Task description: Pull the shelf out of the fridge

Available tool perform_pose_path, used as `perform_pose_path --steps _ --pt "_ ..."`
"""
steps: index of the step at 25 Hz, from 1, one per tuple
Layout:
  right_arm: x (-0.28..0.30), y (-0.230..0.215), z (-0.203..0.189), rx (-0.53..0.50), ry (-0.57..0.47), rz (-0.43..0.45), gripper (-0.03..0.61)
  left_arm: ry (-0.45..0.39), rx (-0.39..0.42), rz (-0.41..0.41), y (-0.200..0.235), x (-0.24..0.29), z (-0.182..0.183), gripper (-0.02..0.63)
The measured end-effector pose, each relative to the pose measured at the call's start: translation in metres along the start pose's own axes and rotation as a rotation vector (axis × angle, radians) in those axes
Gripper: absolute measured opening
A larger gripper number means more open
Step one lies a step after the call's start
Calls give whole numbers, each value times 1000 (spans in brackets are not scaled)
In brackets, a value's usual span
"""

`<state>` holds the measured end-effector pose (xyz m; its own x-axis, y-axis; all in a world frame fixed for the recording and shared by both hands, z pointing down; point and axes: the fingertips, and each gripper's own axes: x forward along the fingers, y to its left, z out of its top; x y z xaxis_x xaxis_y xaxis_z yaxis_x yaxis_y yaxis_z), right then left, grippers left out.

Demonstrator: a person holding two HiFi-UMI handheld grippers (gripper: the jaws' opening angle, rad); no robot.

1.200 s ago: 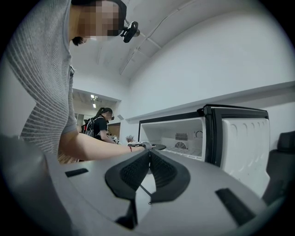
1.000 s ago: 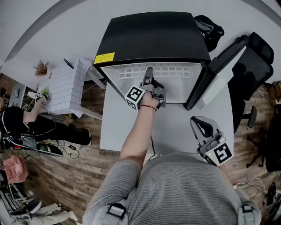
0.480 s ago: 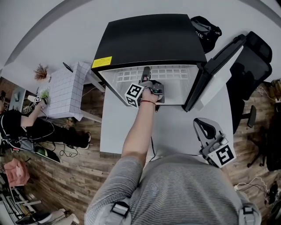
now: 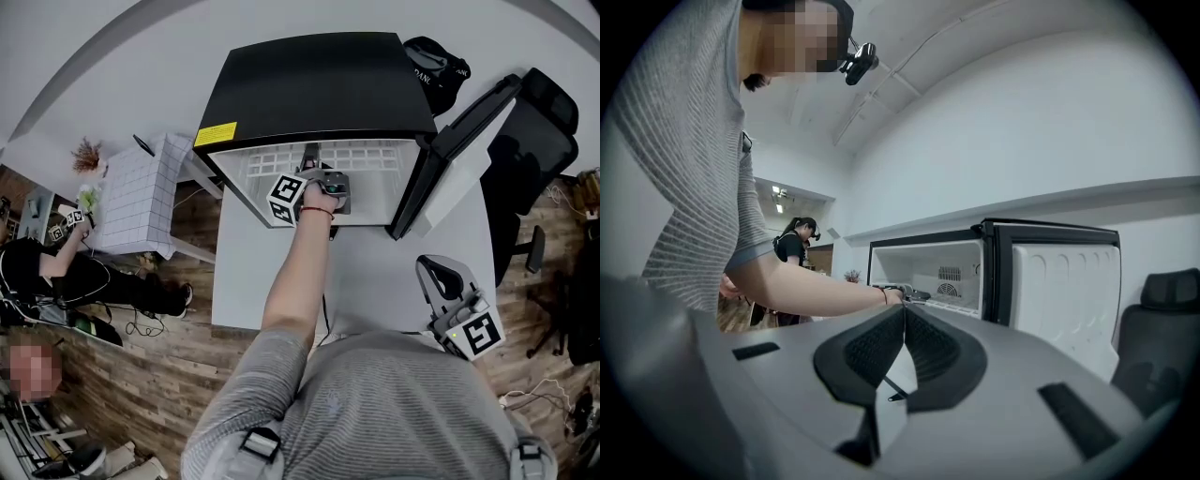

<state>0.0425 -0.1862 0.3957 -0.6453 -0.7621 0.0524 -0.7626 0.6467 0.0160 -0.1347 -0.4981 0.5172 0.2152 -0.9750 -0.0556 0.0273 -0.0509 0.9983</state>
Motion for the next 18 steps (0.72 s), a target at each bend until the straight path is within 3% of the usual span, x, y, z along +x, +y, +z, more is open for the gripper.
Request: perform_pose_path --steps 5,9,18 --pt "-4 0 -2 -7 5 -2 14 -10 6 -16 -2 2 0 115" --pt "-7 2 -1 -6 5 -1 14 -8 -1 -46 -8 2 0 40" --pt "-12 5 1 -3 4 -7 14 -18 -7 -36 -9 2 -1 37"
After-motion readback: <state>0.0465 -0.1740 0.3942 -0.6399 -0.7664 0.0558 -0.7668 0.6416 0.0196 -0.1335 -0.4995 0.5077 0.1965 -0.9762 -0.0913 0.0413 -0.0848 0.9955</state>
